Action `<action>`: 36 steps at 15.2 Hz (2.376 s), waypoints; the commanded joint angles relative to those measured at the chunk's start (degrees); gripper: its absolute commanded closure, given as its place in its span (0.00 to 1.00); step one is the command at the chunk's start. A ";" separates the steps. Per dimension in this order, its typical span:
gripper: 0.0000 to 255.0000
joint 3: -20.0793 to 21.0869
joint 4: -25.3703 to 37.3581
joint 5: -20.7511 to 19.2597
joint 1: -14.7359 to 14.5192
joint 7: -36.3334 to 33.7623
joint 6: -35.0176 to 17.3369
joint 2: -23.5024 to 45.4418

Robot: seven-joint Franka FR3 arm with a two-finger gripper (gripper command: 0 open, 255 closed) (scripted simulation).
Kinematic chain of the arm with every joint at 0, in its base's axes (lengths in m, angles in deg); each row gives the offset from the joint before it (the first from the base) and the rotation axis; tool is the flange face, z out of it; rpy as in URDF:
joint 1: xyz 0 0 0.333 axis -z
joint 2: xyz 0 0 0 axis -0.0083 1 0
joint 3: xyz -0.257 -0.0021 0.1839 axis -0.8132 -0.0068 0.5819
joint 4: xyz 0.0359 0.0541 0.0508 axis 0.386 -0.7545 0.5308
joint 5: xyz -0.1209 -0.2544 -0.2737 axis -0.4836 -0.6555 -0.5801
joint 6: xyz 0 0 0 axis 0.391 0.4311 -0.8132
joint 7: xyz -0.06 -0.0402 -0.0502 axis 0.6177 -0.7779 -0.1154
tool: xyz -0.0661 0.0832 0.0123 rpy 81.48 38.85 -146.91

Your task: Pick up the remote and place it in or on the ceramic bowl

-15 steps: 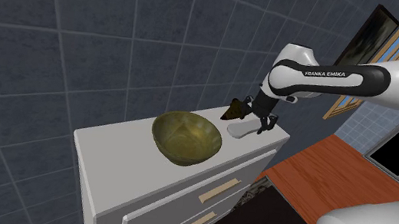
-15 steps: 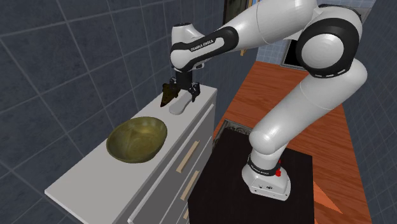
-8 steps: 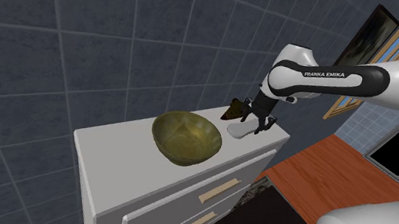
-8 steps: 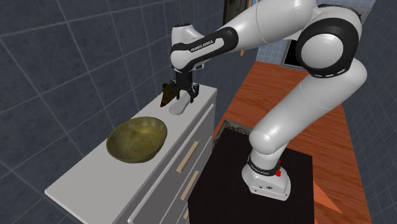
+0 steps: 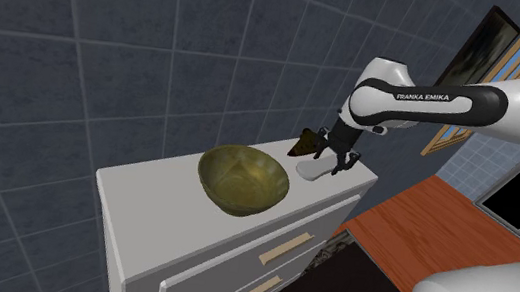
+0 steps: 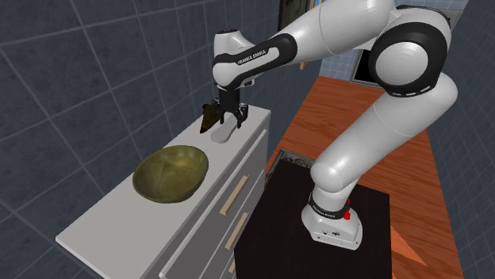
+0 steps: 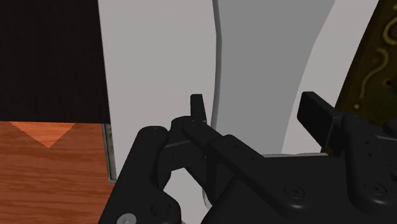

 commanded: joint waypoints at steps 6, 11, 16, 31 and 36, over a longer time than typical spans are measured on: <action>1.00 -0.23 2.80 -0.05 0.03 0.02 4.11 -1.29; 1.00 -0.44 5.91 -0.13 0.08 0.00 8.13 -2.21; 1.00 -0.63 9.28 -0.23 0.13 -0.04 12.08 -2.79; 1.00 -1.08 21.05 -0.60 0.34 -0.30 23.62 -2.56; 1.00 0.73 22.47 0.16 -0.63 -2.99 25.59 -3.25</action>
